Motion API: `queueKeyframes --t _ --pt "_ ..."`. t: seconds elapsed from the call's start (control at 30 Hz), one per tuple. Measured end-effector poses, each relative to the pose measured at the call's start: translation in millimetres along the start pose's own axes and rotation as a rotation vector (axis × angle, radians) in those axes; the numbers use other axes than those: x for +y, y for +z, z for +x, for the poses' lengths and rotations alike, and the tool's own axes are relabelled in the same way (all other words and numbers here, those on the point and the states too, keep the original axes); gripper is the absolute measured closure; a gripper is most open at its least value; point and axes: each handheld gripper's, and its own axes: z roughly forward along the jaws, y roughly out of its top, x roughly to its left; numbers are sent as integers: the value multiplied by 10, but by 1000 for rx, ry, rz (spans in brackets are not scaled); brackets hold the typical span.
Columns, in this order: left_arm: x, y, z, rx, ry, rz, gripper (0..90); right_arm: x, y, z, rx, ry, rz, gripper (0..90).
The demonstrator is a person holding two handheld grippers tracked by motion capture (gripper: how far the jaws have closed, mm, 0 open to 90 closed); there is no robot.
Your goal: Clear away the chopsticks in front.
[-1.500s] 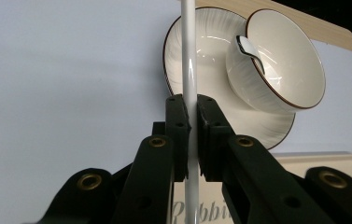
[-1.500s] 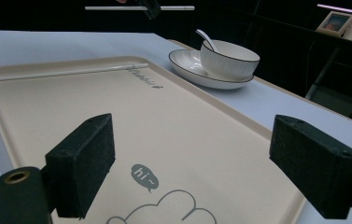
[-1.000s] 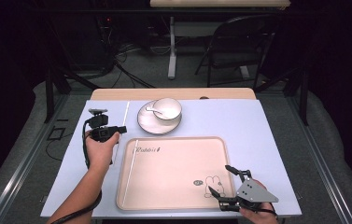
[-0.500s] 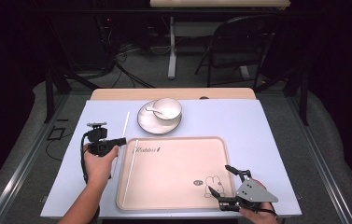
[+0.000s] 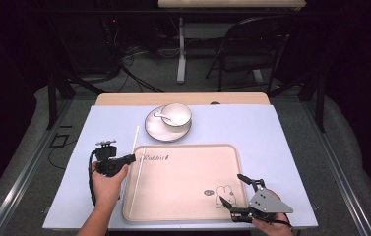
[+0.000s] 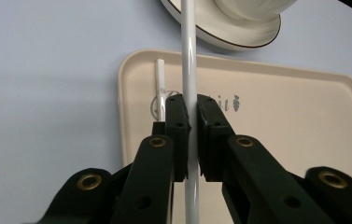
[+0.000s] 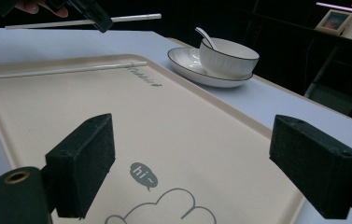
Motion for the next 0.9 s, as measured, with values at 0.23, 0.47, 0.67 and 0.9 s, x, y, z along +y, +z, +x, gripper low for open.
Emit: queueKeyframes --t 0.23,0.47,0.67,0.9 --pt "-119 4 35 -17 -3 -15 845 0 2 4 1 -3 1 134" --pt "-231 34 21 -20 44 3 845 -1 2 5 0 -3 3 135" --pt "-320 67 -41 17 98 15 845 0 2 9 1 -3 2 135" --pt "-368 102 -63 57 97 32 845 1 -1 11 2 -5 2 135"
